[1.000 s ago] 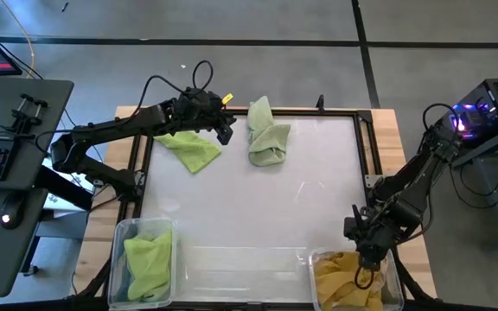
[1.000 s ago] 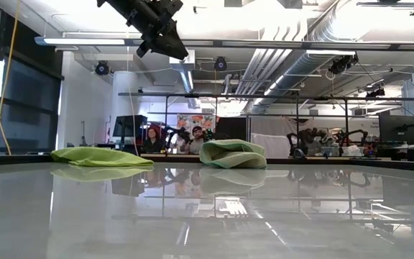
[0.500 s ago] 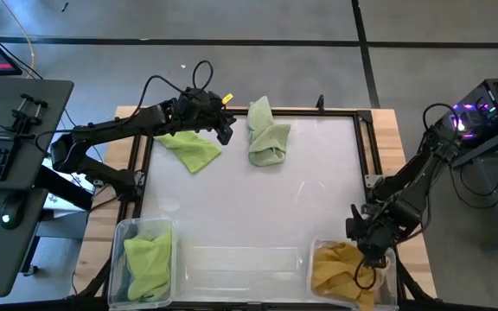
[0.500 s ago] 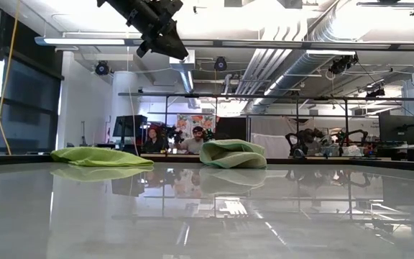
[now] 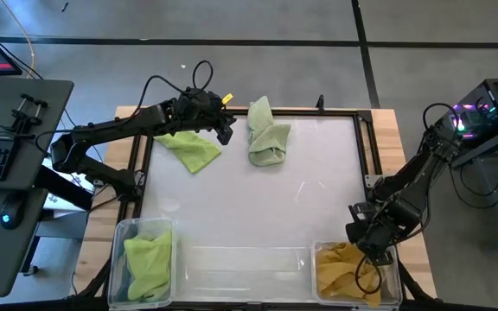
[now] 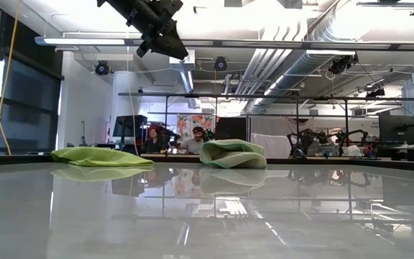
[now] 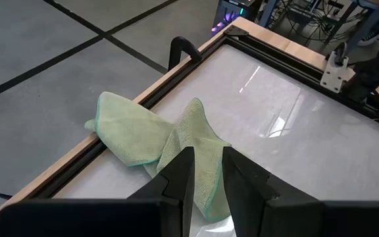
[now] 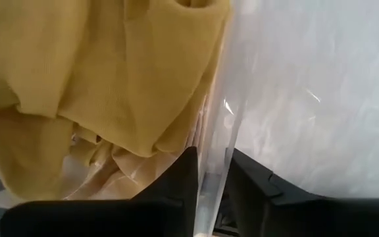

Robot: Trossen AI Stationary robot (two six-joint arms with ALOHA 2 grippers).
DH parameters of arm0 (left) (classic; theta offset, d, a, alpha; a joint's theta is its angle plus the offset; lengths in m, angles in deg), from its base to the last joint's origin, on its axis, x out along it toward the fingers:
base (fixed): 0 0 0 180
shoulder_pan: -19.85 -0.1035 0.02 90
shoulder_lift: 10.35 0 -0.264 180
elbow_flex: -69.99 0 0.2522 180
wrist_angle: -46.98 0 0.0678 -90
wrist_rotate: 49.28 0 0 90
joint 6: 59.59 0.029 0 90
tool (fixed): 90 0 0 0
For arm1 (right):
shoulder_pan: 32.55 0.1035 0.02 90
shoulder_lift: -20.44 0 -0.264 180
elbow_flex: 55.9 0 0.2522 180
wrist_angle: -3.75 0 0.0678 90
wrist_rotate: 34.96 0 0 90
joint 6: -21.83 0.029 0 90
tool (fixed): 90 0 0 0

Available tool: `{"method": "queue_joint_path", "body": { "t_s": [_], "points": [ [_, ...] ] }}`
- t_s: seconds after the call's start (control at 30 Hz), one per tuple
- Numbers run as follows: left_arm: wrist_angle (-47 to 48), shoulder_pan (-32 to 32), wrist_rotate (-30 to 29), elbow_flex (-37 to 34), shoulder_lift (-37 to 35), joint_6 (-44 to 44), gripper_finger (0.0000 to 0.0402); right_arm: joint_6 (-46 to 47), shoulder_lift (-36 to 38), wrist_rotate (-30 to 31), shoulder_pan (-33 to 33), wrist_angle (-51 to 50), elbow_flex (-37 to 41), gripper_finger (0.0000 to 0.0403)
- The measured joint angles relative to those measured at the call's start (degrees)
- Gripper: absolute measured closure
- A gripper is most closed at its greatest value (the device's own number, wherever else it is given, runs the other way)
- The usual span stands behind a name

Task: Sort microfiber towel by color & place in baskets
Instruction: Adjust the right transparent bin to the right side of the table, then put the light green microfiber towel into the left transparent bin

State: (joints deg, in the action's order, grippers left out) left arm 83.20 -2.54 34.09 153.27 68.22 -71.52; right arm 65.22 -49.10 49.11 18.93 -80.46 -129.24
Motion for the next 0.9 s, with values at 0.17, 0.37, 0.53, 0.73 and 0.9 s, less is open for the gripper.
{"method": "queue_joint_path", "body": {
  "t_s": [0.17,0.37,0.53,0.73,0.9],
  "points": [
    [0.0,0.1,0.0,0.0,0.0,0.0,0.0337,1.0,-0.1,0.5,0.1,0.3,0.1,0.0302],
    [0.0,0.2,0.0,0.0,0.0,0.0,0.0337,7.4,-0.1,-3.4,-0.6,0.7,-2.2,0.0266],
    [0.6,0.8,0.0,0.0,0.0,1.5,0.0337,8.5,-0.1,0.7,-1.2,-0.3,-9.8,0.0264],
    [11.9,1.5,-3.4,2.3,0.0,-0.1,0.0337,9.3,0.0,24.2,-2.4,-2.3,-17.9,0.0264],
    [26.0,0.2,-7.4,2.9,-0.1,-8.4,0.0337,10.7,0.0,45.6,-5.6,-3.0,-20.7,0.0264]
  ]
}}
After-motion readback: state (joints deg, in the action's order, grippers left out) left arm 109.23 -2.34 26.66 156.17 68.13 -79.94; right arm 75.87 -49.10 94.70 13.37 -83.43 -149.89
